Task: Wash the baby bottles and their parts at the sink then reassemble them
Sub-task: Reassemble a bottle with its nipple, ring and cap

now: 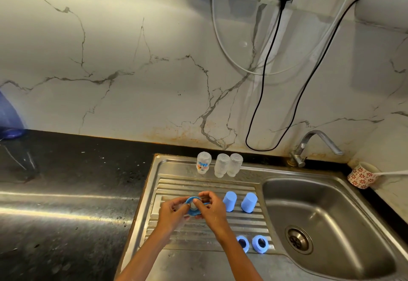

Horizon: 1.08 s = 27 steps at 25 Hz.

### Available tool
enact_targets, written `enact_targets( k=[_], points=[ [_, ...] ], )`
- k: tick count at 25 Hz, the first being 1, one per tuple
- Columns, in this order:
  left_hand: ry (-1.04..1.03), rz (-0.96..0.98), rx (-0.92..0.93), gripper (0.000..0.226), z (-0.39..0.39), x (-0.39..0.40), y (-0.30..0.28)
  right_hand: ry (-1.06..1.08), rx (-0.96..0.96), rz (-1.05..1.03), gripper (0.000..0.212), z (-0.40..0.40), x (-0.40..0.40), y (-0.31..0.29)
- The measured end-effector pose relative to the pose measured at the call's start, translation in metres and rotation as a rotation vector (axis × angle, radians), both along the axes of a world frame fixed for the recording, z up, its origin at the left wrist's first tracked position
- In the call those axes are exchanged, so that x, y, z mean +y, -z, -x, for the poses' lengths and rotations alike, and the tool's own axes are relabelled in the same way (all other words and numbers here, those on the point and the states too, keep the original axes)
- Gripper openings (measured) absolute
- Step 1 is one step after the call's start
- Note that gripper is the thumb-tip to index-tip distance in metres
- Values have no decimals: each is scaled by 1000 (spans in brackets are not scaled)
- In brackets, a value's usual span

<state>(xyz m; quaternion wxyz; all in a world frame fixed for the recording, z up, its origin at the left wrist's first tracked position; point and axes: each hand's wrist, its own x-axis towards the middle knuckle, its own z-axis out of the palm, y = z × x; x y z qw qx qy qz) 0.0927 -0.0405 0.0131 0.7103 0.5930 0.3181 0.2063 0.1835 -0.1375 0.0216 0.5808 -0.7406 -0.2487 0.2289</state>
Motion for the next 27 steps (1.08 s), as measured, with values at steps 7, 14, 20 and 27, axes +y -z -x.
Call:
enact_targets(
  k=[7, 14, 20, 27],
  points=[
    [-36, -436, 127, 18, 1, 3, 15, -28, 69, 35, 13, 9, 8, 10],
    [-83, -676, 222, 19, -34, -10, 9, 292, 56, 79, 9, -1, 22, 12],
    [-95, -413, 248, 17, -29, -10, 10, 227, 69, 37, 18, 5, 7, 17],
    [-52, -242, 311, 13, -27, 1, -5, 66, 143, 120, 26, 1, 1, 3]
  ],
)
